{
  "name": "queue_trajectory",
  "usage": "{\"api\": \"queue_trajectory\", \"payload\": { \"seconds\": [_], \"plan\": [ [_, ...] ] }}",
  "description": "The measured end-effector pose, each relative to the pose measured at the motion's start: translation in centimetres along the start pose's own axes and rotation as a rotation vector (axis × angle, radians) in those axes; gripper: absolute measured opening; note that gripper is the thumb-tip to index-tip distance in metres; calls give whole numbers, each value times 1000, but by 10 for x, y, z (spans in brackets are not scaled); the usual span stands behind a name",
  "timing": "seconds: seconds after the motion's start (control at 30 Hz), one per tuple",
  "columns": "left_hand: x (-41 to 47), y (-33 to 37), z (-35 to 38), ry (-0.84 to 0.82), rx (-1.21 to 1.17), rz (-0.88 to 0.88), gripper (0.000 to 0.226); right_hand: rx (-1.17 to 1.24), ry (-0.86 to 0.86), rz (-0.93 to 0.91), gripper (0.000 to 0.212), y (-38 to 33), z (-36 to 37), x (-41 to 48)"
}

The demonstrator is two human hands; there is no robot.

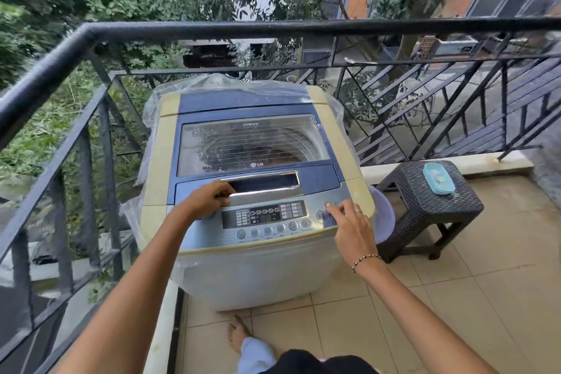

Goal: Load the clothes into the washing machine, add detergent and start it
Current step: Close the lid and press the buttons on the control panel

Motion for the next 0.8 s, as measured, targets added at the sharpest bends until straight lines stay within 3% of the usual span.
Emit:
{"api": "queue_trajectory", "payload": {
  "seconds": [0.23,0.57,0.8],
  "plan": [
    [-5,4,0,35,21,-29,24,-40,-44,12,54,-14,7,-9],
    [-5,4,1,34,42,-25,25,95,-93,-338,57,-115,30,-27],
    [-5,2,1,56,5,-9,25,98,-72,-414,65,-134,33,-27]
  ]
}}
Point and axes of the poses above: each hand's wrist, its own x-axis towards the middle knuckle, its own z-axis out of the palm, y = z × x, the point moved 9 cm from there along x, towards the middle knuckle, and after that the axes turned 6 degrees about -z, right-handed, at the moved point
